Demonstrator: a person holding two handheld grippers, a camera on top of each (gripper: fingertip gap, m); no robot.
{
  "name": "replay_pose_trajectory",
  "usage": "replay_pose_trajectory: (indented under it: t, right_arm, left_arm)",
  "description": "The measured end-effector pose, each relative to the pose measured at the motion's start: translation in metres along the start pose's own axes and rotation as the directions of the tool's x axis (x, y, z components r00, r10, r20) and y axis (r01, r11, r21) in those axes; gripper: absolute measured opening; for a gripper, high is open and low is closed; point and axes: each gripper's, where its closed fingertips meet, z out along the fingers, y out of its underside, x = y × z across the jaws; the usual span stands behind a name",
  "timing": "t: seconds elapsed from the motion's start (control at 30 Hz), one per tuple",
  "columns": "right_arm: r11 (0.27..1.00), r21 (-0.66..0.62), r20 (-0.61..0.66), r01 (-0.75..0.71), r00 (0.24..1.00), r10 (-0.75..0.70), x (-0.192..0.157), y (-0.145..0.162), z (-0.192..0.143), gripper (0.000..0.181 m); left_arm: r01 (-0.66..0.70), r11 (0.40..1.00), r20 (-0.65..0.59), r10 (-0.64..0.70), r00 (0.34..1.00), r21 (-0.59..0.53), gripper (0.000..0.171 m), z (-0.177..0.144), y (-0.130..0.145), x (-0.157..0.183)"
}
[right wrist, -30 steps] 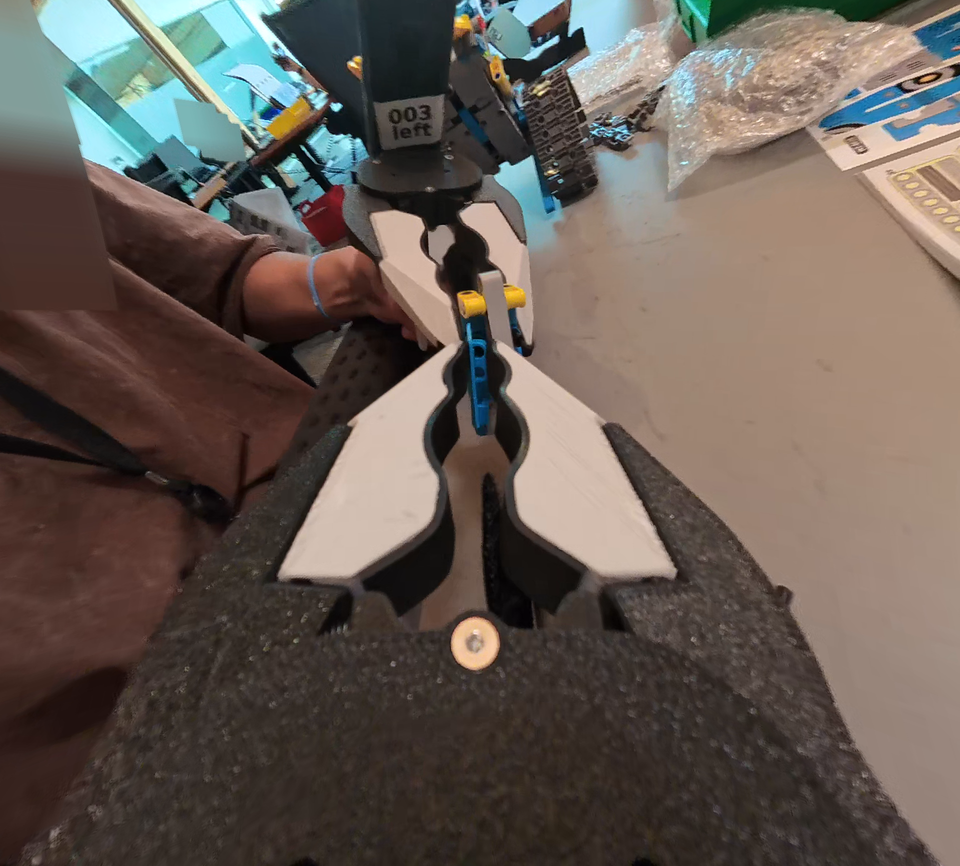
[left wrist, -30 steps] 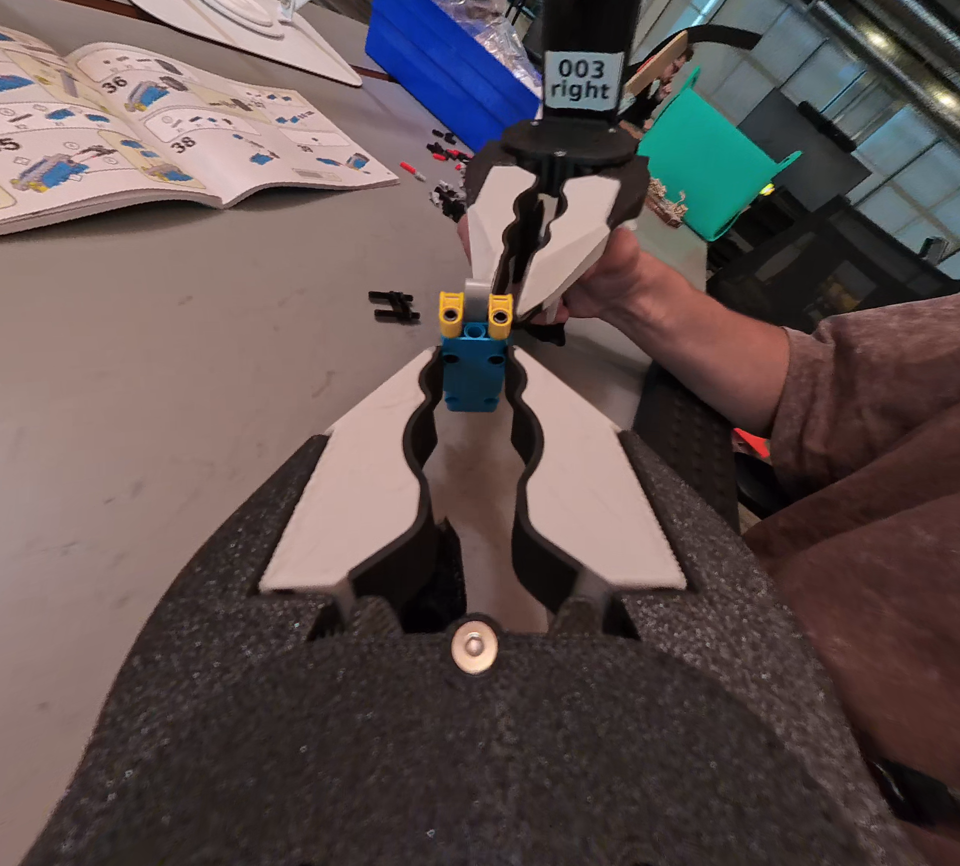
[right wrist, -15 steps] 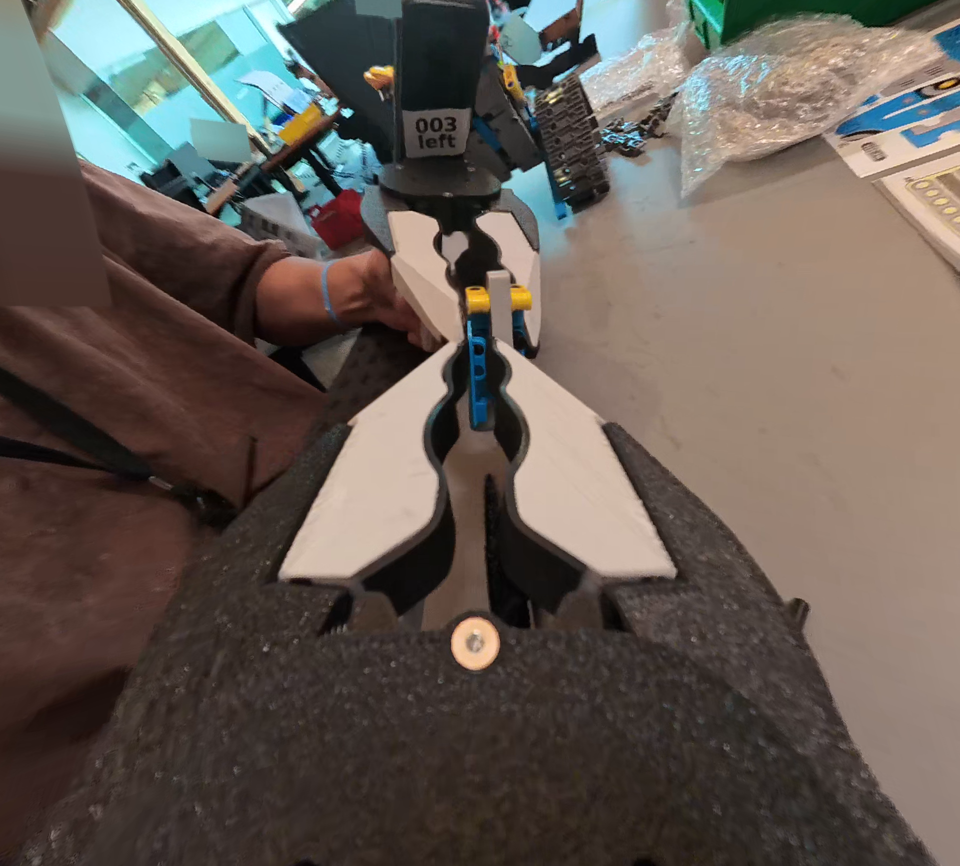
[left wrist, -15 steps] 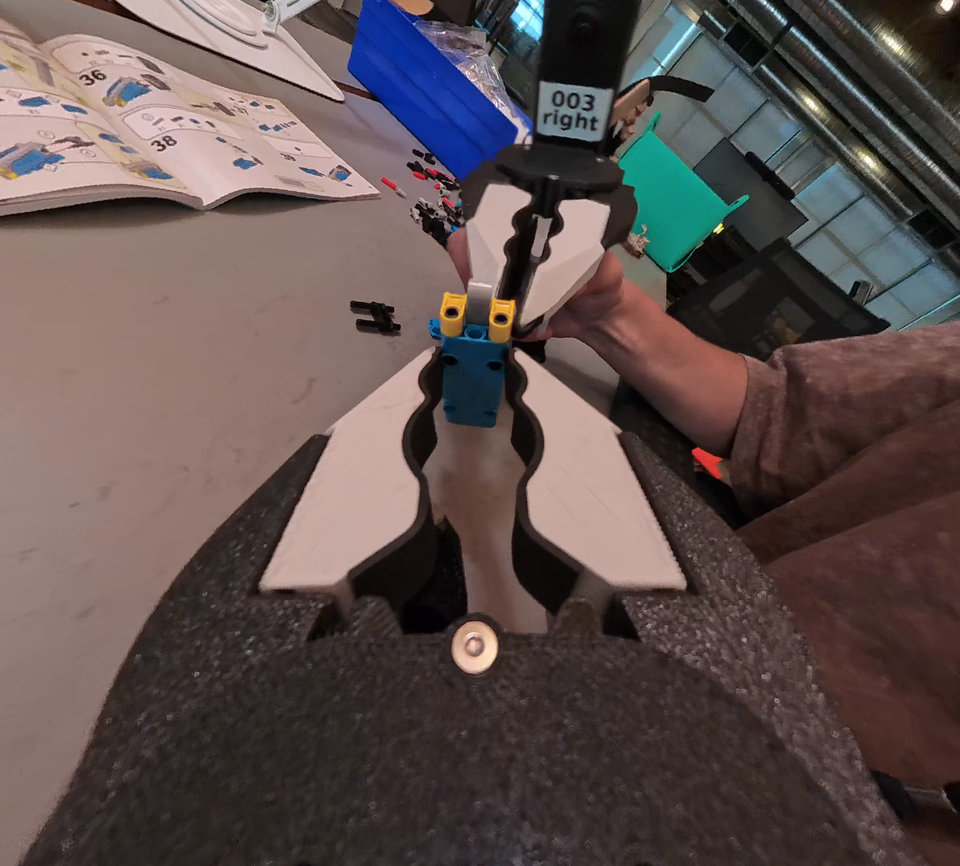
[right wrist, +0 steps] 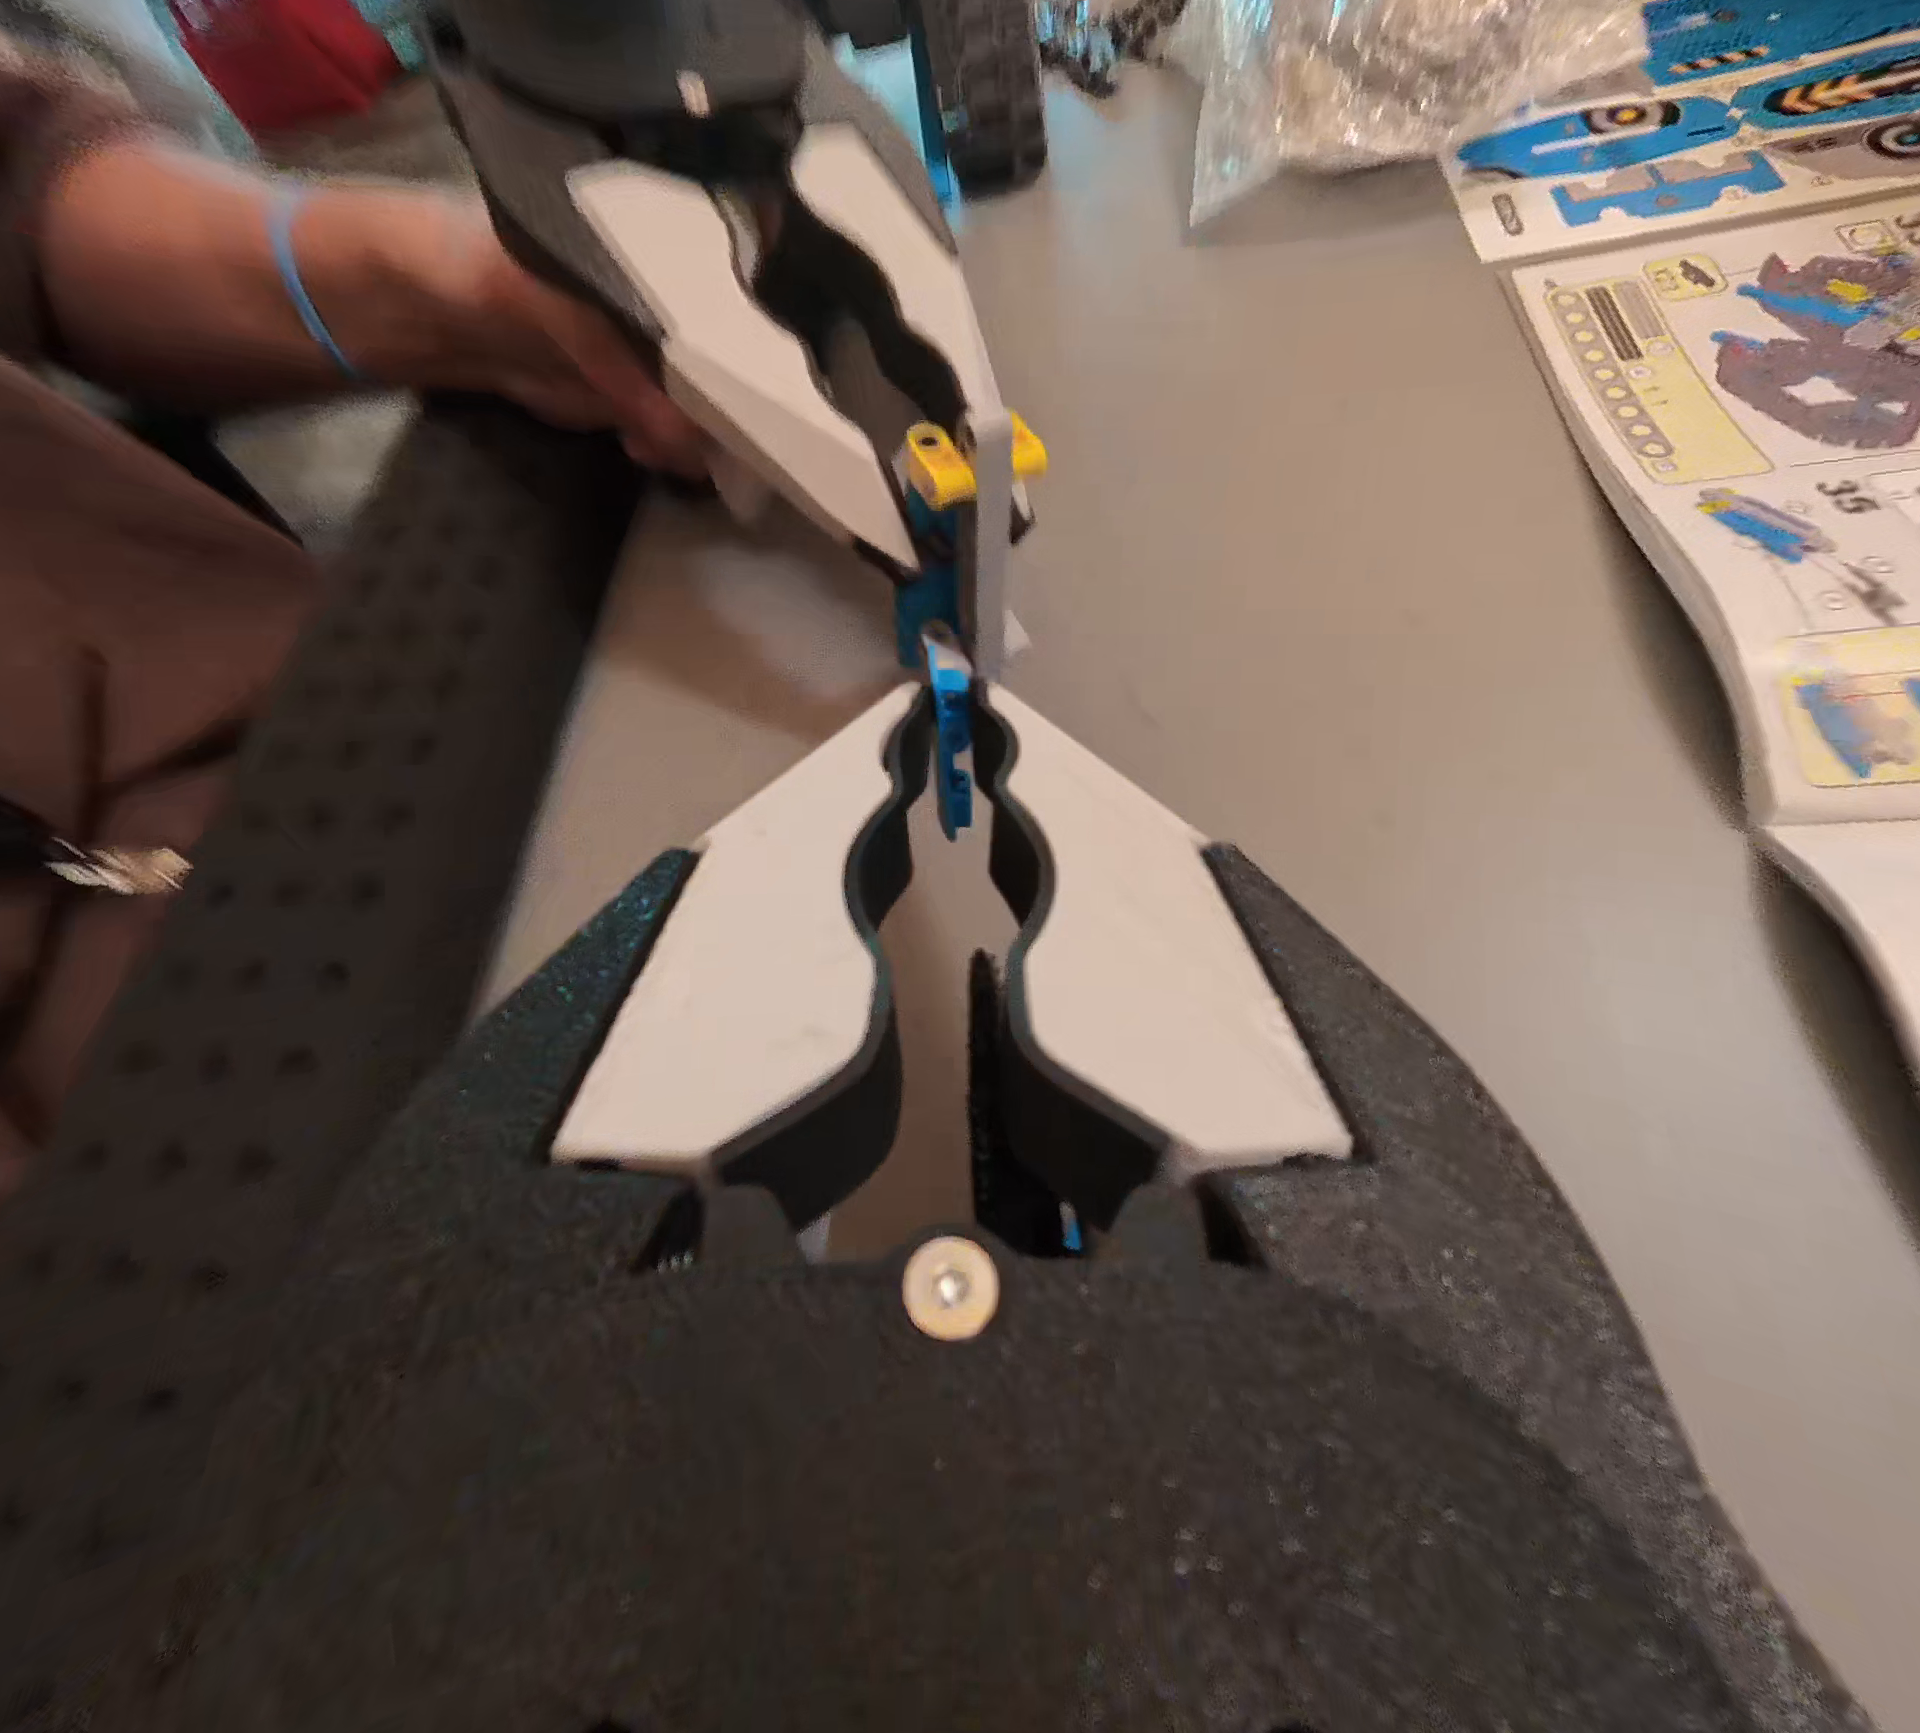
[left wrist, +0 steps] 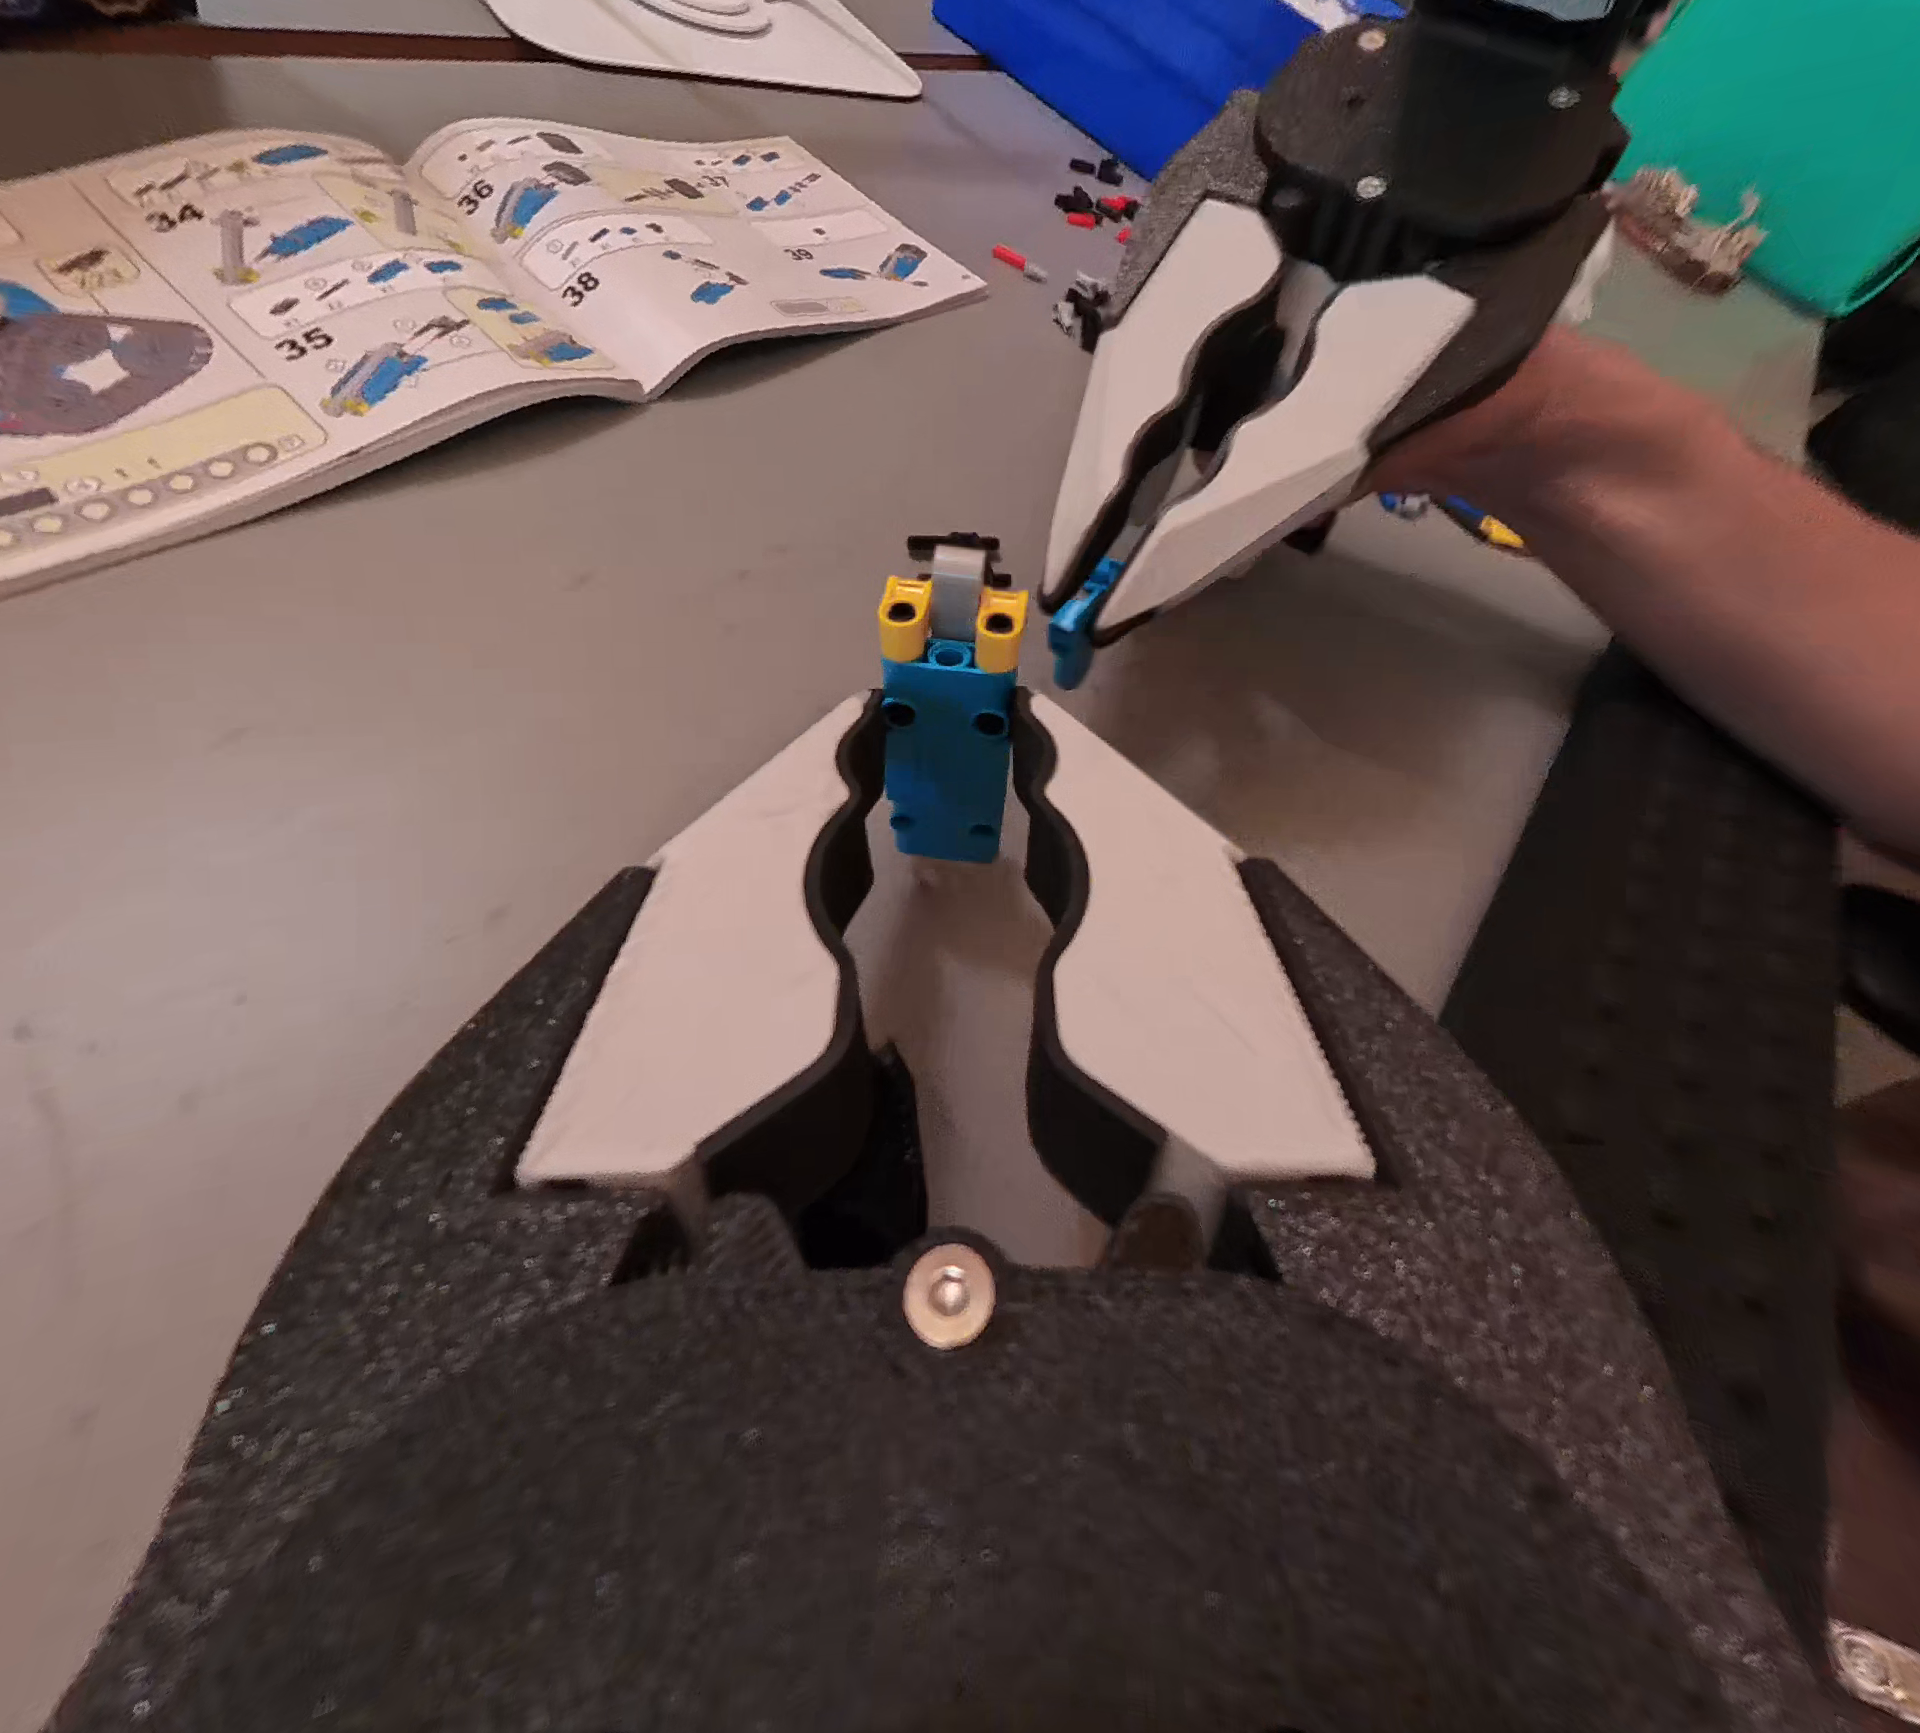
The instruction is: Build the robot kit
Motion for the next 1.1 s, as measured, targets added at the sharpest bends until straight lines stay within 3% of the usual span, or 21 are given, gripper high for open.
replay_pose_trajectory:
  t: [0.07, 0.2, 0.4, 0.5, 0.67, 0.87, 1.1]
  right_arm:
    - [0.99, -0.098, -0.061, 0.104, 0.992, -0.11, 0.009, 0.021, 0.003, 0.007]
    - [0.967, -0.225, -0.058, 0.121, 0.989, -0.137, 0.013, 0.047, 0.008, 0.007]
    - [0.952, -0.276, -0.057, 0.13, 0.987, -0.151, 0.014, 0.056, 0.005, 0.008]
    - [0.935, -0.334, -0.082, 0.12, 0.984, -0.156, 0.015, 0.059, 0.003, 0.017]
    - [0.882, -0.43, -0.129, 0.191, 0.954, -0.269, 0.008, 0.051, -0.004, 0.017]
    - [0.763, -0.566, -0.058, 0.311, 0.909, -0.414, 0.002, 0.058, -0.006, 0.015]
    - [0.687, -0.603, 0.037, 0.405, 0.875, -0.483, 0.006, 0.06, 0.001, 0.005]
  left_arm:
    - [-0.05, 0.999, 0.001, 0.05, 0.999, -0.021, 0.023, 0.002, 0.003, 0.005]
    - [-0.105, 0.993, -0.005, 0.105, 0.995, -0.057, 0.023, 0.006, 0.009, 0.011]
    - [-0.061, 0.997, -0.04, 0.06, 0.997, -0.039, 0.023, 0.004, 0.006, 0.012]
    - [-0.042, 0.998, -0.047, 0.04, 0.998, -0.039, 0.023, 0.004, 0.006, 0.011]
    - [-0.047, 0.998, -0.042, 0.045, 0.998, -0.047, 0.023, 0.005, 0.007, 0.011]
    - [-0.04, 0.998, -0.042, 0.038, 0.998, -0.052, 0.023, 0.005, 0.007, 0.01]
    - [-0.044, 0.997, -0.042, 0.041, 0.998, -0.058, 0.023, 0.006, 0.008, 0.011]
